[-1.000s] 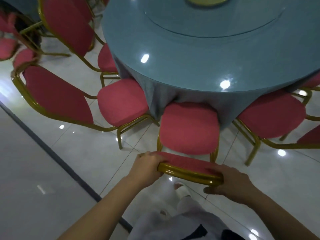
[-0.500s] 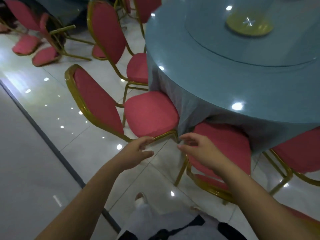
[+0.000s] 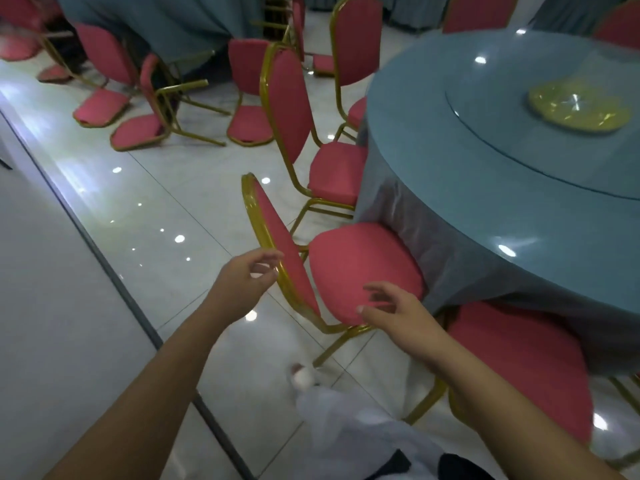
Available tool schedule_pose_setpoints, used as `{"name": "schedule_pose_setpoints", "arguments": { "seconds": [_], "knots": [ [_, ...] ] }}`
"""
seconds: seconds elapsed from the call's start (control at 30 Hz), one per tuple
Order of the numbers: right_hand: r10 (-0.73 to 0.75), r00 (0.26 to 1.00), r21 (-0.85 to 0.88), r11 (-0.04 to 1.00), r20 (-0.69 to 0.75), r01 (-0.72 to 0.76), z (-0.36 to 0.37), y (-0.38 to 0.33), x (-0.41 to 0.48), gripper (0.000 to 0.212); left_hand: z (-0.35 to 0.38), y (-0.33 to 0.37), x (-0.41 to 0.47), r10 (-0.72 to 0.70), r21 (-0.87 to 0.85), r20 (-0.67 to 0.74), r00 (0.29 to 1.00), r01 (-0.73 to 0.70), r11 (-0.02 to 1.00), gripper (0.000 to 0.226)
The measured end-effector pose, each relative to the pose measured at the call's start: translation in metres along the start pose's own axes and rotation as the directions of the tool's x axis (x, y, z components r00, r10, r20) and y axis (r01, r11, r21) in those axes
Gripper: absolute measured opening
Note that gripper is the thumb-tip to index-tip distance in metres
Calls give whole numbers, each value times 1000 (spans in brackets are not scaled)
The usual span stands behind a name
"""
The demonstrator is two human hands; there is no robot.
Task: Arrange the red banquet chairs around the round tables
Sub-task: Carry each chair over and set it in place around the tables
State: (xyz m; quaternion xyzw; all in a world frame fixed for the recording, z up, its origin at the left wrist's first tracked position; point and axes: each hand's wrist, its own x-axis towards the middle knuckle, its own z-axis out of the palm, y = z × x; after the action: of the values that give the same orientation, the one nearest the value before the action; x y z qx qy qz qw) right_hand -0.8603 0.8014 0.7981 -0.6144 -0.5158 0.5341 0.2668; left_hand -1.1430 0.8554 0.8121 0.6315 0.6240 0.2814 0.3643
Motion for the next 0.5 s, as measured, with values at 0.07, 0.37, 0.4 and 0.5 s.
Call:
{"name": "schedule_pose_setpoints", "arguments": {
  "seconds": [0.07,0.37,0.4,0.5],
  "knots": [
    [-1,1000,39,999,18,0,22,-12,32,48,-20,-10,33,18,54,-22,1000,-17,998,37],
    [5,996,79,997,89,-12,126,-107,196,89,-94,-46,198,-67,414,268,961,-52,909,108],
    [0,997,71,997,79,-6,134,-119,212,89,-100,-50,212,-55,444,302,952,-89,892,108],
    [31,996,-43,999,81,-27,159,-141,252,91,-114,-68,248,-50,522,352,935,-152,839,108]
  ]
}}
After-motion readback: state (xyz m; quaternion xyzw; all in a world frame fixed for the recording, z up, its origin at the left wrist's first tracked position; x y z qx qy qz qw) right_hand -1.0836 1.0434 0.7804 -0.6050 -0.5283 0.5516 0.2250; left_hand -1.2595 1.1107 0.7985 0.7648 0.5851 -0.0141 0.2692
